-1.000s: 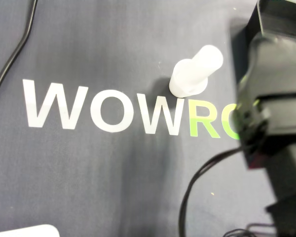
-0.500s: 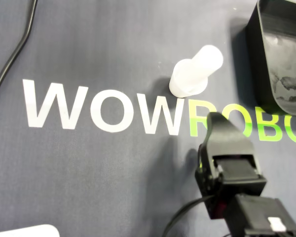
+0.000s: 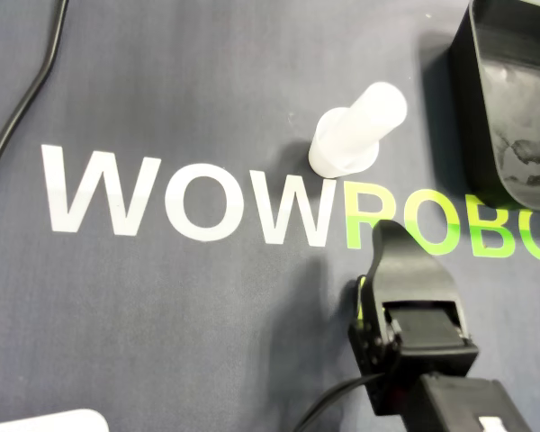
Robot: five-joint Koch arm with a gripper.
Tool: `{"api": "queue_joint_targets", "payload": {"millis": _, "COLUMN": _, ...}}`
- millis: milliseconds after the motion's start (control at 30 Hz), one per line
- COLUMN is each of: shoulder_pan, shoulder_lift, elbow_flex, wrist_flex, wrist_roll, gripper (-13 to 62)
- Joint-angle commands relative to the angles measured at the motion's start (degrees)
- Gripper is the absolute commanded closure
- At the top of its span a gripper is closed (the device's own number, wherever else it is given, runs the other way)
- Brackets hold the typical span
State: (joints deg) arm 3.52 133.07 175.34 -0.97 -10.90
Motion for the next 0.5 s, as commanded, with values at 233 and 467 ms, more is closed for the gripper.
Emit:
{"api": "queue_joint_targets", "payload": {"millis": 233, "shoulder_pan": 0.4, "shoulder_lift": 4.5, "elbow_flex": 2.5, "wrist_flex": 0.9, "wrist_roll": -0.1, "gripper": 15.5}}
{"api": "queue_joint_targets", "payload": {"millis": 467, "shoulder_pan": 0.4, "shoulder_lift": 4.5, "elbow_flex": 2.5, "wrist_flex": 0.9, "wrist_roll": -0.1, "gripper": 15.5}}
